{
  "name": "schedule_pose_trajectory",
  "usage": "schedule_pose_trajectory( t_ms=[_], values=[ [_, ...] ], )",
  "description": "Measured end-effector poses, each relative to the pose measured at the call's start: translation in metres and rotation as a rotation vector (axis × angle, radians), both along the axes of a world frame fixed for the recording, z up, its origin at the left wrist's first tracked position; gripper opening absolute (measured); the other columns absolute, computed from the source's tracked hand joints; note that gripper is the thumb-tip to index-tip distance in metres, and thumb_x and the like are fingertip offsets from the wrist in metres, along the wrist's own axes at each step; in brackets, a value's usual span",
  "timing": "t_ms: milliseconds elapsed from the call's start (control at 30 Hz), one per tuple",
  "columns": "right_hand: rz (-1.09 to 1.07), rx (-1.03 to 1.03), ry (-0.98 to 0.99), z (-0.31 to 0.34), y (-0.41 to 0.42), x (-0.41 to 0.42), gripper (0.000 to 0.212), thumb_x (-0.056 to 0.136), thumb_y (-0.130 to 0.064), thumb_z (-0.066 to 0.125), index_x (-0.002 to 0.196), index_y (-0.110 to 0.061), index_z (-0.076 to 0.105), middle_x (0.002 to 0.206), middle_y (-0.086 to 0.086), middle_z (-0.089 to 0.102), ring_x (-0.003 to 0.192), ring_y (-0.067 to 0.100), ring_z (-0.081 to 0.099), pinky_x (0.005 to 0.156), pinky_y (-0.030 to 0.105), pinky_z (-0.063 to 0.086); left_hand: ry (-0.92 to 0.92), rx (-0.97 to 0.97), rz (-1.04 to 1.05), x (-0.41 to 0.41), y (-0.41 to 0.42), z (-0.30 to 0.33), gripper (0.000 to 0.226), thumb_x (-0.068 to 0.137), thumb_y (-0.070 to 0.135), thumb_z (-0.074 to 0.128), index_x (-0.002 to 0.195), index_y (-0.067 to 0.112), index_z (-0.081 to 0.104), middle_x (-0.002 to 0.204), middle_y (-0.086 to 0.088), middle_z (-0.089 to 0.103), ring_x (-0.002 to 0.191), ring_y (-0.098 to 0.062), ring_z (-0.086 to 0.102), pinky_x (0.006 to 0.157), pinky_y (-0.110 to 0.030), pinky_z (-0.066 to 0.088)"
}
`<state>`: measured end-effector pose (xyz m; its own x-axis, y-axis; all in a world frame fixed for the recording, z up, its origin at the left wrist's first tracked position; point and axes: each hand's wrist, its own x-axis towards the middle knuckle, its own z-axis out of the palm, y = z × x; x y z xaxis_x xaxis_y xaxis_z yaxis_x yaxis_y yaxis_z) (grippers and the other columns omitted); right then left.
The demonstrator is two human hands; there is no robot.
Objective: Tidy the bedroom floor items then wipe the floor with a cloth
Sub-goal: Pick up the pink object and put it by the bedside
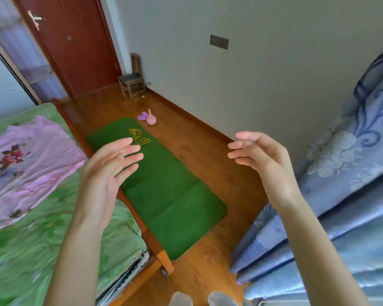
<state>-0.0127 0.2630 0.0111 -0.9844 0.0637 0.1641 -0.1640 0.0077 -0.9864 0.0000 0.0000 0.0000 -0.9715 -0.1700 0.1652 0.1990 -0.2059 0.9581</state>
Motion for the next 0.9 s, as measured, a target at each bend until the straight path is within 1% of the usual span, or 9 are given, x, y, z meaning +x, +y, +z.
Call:
schedule_pose_trajectory(
  t_ms=[67, 200, 333, 433, 567, 700, 900],
  values=[
    [0.002, 0.013, -0.044, -0.009, 0.001, 0.002, 0.024, 0.096, -0.002, 0.043, 0.102, -0.014, 0.064, 0.093, 0.004, 0.07, 0.084, 0.018, 0.068, 0.081, 0.029, 0.053, -0.063, 0.014, -0.028, 0.001, 0.002, -0.006, 0.032, 0.078, 0.018, 0.048, 0.107, 0.017, 0.062, 0.098, 0.001, 0.072, 0.099, -0.018, 0.066, 0.083, -0.024, 0.053],
    [-0.01, 0.002, -0.155, -0.037, 0.003, 0.012, 0.022, 0.096, -0.003, 0.045, 0.104, -0.012, 0.064, 0.095, 0.005, 0.07, 0.085, 0.019, 0.068, 0.08, 0.028, 0.053, -0.161, -0.031, -0.077, 0.009, 0.004, -0.027, 0.034, 0.077, 0.021, 0.05, 0.108, 0.018, 0.063, 0.102, -0.002, 0.071, 0.101, -0.019, 0.066, 0.084, -0.025, 0.054],
    [-0.053, -0.024, -0.228, -0.054, 0.001, 0.018, 0.022, 0.096, -0.004, 0.045, 0.105, -0.011, 0.064, 0.095, 0.006, 0.07, 0.085, 0.019, 0.068, 0.08, 0.027, 0.053, -0.234, -0.067, -0.115, 0.006, 0.001, -0.037, 0.034, 0.076, 0.023, 0.051, 0.107, 0.019, 0.064, 0.104, -0.003, 0.071, 0.101, -0.019, 0.066, 0.082, -0.024, 0.054],
    [-0.094, -0.03, -0.255, -0.064, -0.002, 0.019, 0.022, 0.096, -0.005, 0.045, 0.107, -0.01, 0.064, 0.095, 0.005, 0.071, 0.086, 0.019, 0.068, 0.079, 0.026, 0.054, -0.263, -0.077, -0.142, -0.001, 0.0, -0.042, 0.033, 0.076, 0.023, 0.05, 0.105, 0.02, 0.065, 0.103, -0.003, 0.071, 0.101, -0.019, 0.066, 0.082, -0.026, 0.054],
    [-0.142, -0.026, -0.273, -0.075, -0.005, 0.017, 0.022, 0.096, -0.005, 0.046, 0.108, -0.009, 0.064, 0.095, 0.005, 0.071, 0.086, 0.018, 0.068, 0.078, 0.025, 0.054, -0.286, -0.123, -0.199, -0.013, 0.006, -0.048, 0.031, 0.077, 0.023, 0.051, 0.105, 0.021, 0.065, 0.102, -0.003, 0.071, 0.1, -0.018, 0.066, 0.086, -0.032, 0.048],
    [-0.184, -0.042, -0.285, -0.08, -0.003, 0.008, 0.022, 0.096, -0.005, 0.046, 0.108, -0.008, 0.064, 0.094, 0.005, 0.071, 0.085, 0.019, 0.068, 0.077, 0.024, 0.053, -0.324, -0.153, -0.238, -0.033, 0.015, -0.054, 0.031, 0.075, 0.023, 0.051, 0.102, 0.021, 0.066, 0.1, -0.001, 0.071, 0.098, -0.017, 0.067, 0.085, -0.032, 0.047],
    [-0.243, -0.059, -0.289, -0.082, 0.008, -0.026, 0.023, 0.096, -0.003, 0.045, 0.107, -0.007, 0.064, 0.092, 0.004, 0.071, 0.083, 0.018, 0.068, 0.077, 0.025, 0.053, -0.335, -0.125, -0.283, -0.073, 0.03, -0.058, 0.032, 0.076, 0.023, 0.051, 0.105, 0.019, 0.064, 0.1, -0.003, 0.071, 0.098, -0.018, 0.067, 0.084, -0.03, 0.05]
  ],
)
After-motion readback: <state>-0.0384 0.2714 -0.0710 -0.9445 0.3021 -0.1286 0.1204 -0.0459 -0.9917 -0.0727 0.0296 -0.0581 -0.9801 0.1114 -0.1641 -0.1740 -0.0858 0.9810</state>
